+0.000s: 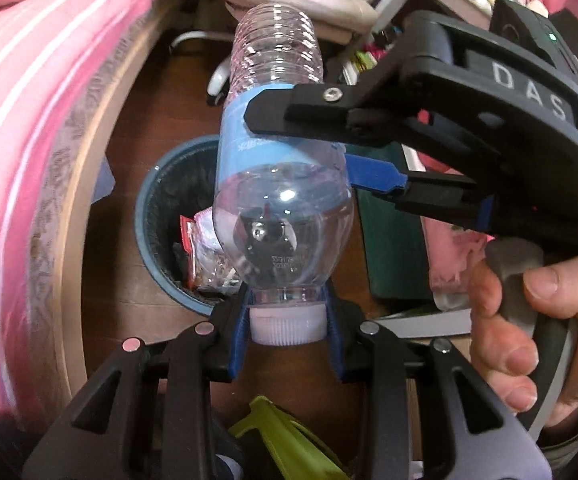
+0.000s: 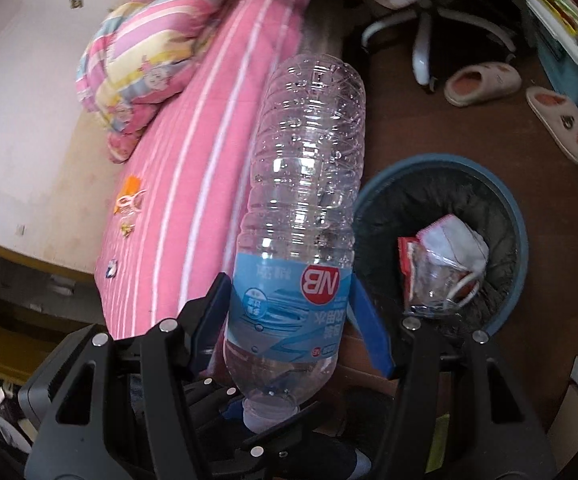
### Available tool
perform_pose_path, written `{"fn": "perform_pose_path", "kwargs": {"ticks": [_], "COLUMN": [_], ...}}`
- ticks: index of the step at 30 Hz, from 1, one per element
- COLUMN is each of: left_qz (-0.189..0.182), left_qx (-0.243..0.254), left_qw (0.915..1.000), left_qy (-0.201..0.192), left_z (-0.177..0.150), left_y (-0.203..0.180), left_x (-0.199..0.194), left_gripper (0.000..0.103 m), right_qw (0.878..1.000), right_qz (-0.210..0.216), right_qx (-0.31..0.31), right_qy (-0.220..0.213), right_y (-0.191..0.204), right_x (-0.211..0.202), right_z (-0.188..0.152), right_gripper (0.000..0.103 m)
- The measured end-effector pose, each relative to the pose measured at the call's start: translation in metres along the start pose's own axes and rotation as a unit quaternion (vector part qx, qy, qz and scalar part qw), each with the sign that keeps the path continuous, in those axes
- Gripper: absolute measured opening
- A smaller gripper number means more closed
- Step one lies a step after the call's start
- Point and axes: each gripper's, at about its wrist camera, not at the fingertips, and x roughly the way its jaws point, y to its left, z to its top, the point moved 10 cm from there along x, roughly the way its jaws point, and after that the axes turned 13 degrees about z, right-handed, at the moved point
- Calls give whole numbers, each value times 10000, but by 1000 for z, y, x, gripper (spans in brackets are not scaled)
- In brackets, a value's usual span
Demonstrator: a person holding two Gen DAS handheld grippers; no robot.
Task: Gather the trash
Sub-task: 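Carry the clear water bottle over the blue bin and open both tools to drop it, then move both tools back over the bed toward the remaining trash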
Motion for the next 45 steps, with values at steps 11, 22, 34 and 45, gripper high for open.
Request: {"fn": "perform_pose_path", "kwargs": {"ticks": [11,22,34,45], "left_qz": [-203,175,-26,-175], "left_qx": [-10,-297,-1381,-2768], "left_qw": [9985,9985,9895,9451], "left_qy": [502,433,-434,-1730], "left_z": [0,9,24,31], "left_y": [-2,15,58,168], "left_x": [44,49,-18,-136], "left_gripper": [32,81,81,81], "right_qw": [9987,9966,9978,9837], "right_qz": [-255,-723,-283,435], "right_qx": [435,287,-488,-1741], "right_qy": [42,-261,-336,80], "right_y": [-47,-50,46,205], "right_x": [16,-3,-5,59], "right_z": [4,11,17,-6], "right_gripper": [61,76,81,82]}}
